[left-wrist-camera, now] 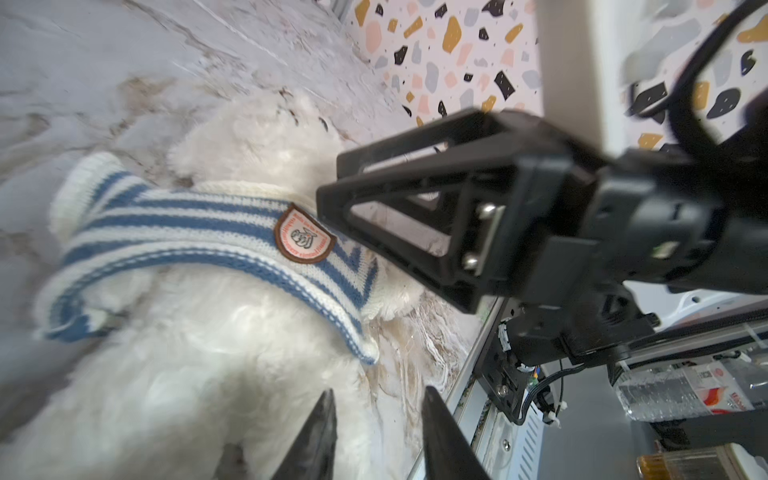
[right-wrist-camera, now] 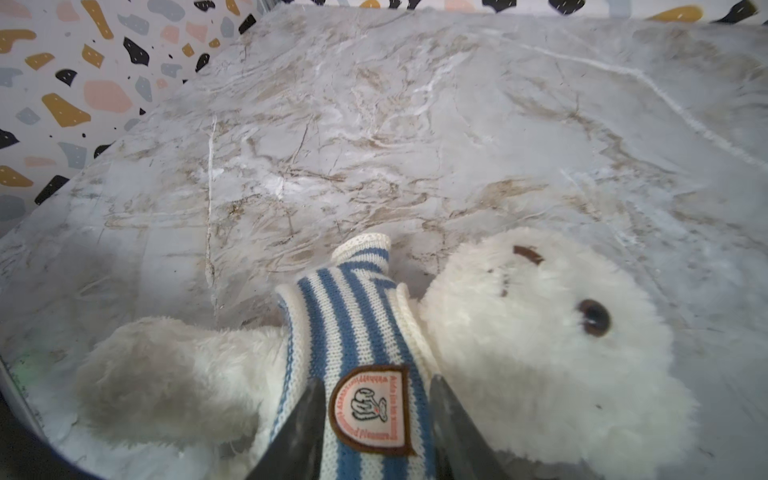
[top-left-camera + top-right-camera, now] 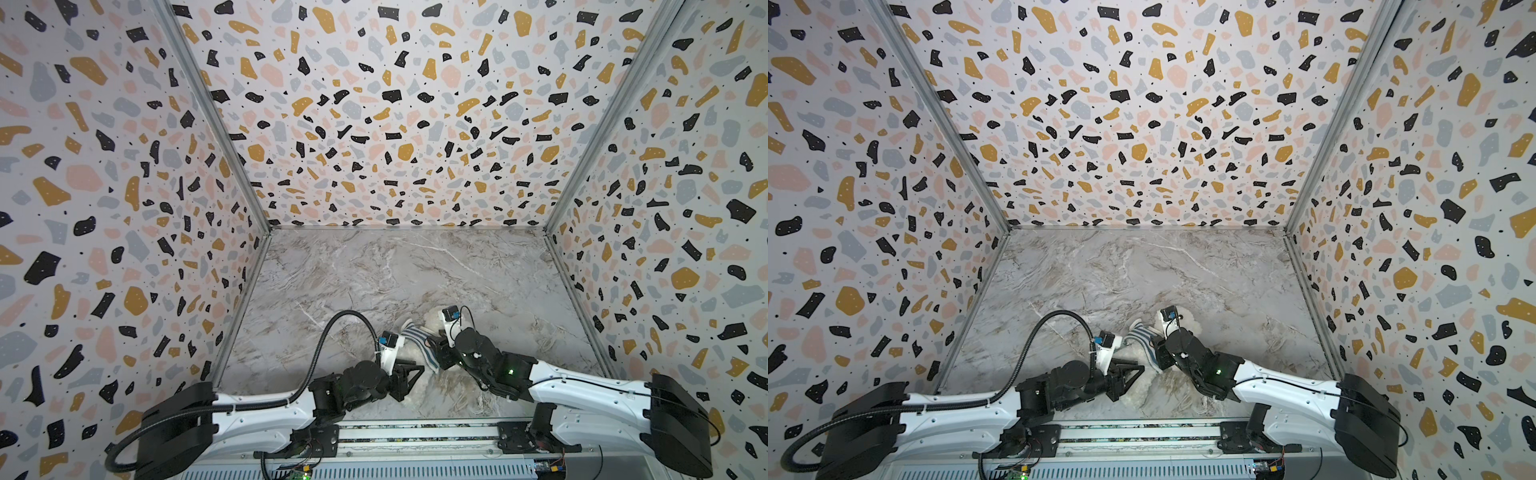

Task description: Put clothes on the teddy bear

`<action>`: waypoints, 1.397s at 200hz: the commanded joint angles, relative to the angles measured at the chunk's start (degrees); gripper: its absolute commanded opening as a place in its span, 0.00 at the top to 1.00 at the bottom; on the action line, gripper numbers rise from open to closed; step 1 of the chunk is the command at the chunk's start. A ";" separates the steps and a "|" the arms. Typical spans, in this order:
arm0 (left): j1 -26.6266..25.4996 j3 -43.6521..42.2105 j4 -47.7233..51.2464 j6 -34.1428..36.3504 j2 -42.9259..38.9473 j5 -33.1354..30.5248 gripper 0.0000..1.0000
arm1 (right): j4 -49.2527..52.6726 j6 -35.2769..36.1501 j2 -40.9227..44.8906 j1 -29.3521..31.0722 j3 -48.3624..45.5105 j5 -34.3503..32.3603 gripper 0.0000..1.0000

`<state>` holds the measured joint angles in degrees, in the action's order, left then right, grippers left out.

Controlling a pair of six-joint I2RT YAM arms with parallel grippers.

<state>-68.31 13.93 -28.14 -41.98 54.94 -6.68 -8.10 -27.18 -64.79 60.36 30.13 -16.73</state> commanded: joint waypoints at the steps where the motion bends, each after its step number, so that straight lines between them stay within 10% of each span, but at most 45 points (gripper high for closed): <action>1: 0.32 -1.52 7.81 1.53 -6.17 -5.31 0.64 | -4.56 2.59 -3.50 -0.24 2.74 5.53 0.65; 95: 14.89 1.10 18.13 -1.96 -12.05 -4.18 0.65 | -2.98 -5.30 -0.98 1.87 -7.24 8.14 0.79; 146: 15.12 2.60 10.92 -0.92 -3.12 1.90 0.49 | -3.26 -10.44 3.41 1.87 -12.42 9.00 0.79; 279: 15.08 5.13 -3.92 -5.45 10.15 8.11 0.43 | -8.07 -16.04 6.26 1.00 -20.73 10.51 0.81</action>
<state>-53.63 15.99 -26.33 -46.09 61.84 -0.01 -19.16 -41.52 -57.36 61.34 11.62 -7.46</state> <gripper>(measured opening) 0.573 0.194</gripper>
